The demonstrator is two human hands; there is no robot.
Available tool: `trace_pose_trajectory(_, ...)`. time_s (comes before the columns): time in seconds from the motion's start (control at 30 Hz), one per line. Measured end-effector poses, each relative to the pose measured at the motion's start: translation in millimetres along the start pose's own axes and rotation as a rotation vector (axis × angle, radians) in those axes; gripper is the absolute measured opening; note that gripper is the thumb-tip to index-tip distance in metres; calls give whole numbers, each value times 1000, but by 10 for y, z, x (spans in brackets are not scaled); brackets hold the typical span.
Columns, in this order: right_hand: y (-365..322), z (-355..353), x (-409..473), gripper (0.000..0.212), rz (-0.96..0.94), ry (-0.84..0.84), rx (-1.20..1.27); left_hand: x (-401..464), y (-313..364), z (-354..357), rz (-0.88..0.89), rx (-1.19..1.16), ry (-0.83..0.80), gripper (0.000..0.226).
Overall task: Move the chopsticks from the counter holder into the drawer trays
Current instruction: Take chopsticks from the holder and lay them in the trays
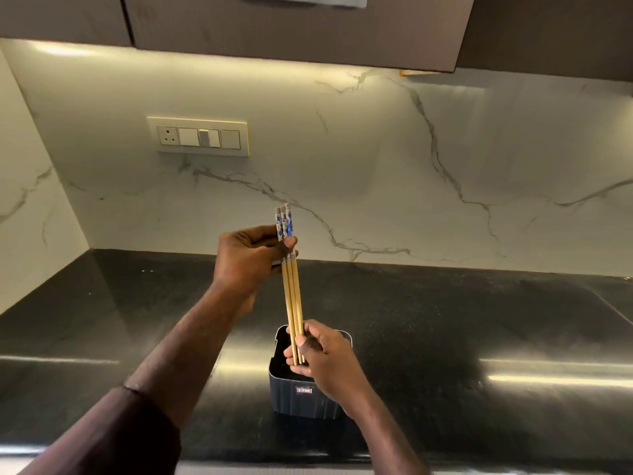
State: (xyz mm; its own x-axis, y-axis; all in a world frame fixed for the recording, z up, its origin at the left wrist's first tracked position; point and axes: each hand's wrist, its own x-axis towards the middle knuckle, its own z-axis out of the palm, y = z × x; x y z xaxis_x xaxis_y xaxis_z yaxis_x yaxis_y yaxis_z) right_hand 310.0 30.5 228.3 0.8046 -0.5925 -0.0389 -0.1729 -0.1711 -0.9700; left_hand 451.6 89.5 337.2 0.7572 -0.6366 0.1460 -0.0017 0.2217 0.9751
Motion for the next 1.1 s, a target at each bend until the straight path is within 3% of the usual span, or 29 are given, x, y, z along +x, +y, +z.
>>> trace_pose_trajectory(0.33,-150,135,-892,16,104,93,105,-755,200,-214,23,-53,-131,27)
trace_pose_trajectory(0.6,60,180,-1937,13,224,152,53,-1662,19,-187,-65,-59,-213,24)
trace_pose_trajectory(0.83,191,-384,-2861,14,229,243,18,-2430,63,510,-84,-92,-275,25)
trace_pose_trajectory(1.1,506,-1460,-4038,14,250,314,62,-3396,-72,1824,-88,-123,-360,23)
